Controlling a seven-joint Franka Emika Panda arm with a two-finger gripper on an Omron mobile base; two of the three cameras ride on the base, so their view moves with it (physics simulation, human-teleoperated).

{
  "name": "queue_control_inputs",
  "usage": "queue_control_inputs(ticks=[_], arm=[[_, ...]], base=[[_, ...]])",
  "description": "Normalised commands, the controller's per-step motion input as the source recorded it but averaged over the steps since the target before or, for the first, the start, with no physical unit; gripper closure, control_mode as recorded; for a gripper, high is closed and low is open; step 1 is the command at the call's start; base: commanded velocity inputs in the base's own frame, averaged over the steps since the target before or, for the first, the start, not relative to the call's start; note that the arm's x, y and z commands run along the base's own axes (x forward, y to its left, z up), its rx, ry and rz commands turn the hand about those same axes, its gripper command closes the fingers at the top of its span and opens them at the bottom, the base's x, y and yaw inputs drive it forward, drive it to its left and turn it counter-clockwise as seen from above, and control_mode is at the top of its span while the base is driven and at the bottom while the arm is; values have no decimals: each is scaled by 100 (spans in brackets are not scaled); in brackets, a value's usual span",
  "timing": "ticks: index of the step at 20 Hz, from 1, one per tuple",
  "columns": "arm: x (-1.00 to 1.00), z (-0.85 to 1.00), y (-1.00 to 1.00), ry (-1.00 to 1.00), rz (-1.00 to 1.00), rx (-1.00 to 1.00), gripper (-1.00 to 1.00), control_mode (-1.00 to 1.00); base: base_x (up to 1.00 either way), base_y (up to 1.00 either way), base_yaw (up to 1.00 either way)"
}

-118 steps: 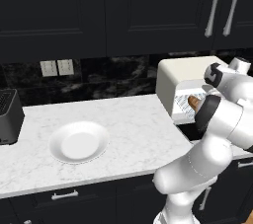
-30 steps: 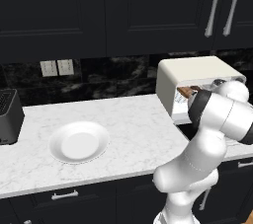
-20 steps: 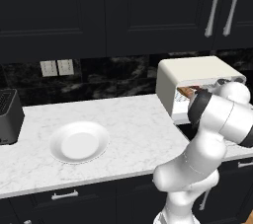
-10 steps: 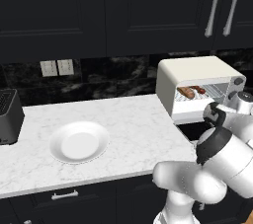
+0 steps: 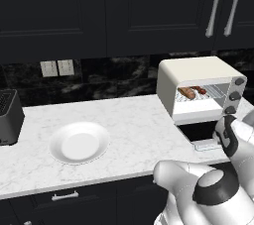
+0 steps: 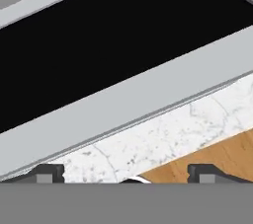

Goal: Pick up the kebab skewer and baguette bread, and place them inside the toaster oven. Close the toaster oven door and start by setting the timer.

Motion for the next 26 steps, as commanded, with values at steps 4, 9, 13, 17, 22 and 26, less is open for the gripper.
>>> queue_control_inputs(ticks=[4, 9, 13, 17, 22, 26], arm=[[0, 0, 1, 10, 39, -11, -100, -100], [0, -6, 10, 7, 28, -13, -100, -100], [-3, -31, 0, 5, 12, -10, -100, -100], [2, -30, 2, 1, 2, -9, -100, -100], [17, -11, 3, 0, 0, -6, -100, -100], [9, -16, 3, 0, 0, -3, -100, -100]], base=[[0, 0, 0], [0, 0, 0], [0, 0, 0], [0, 0, 0], [0, 0, 0], [0, 0, 0]])
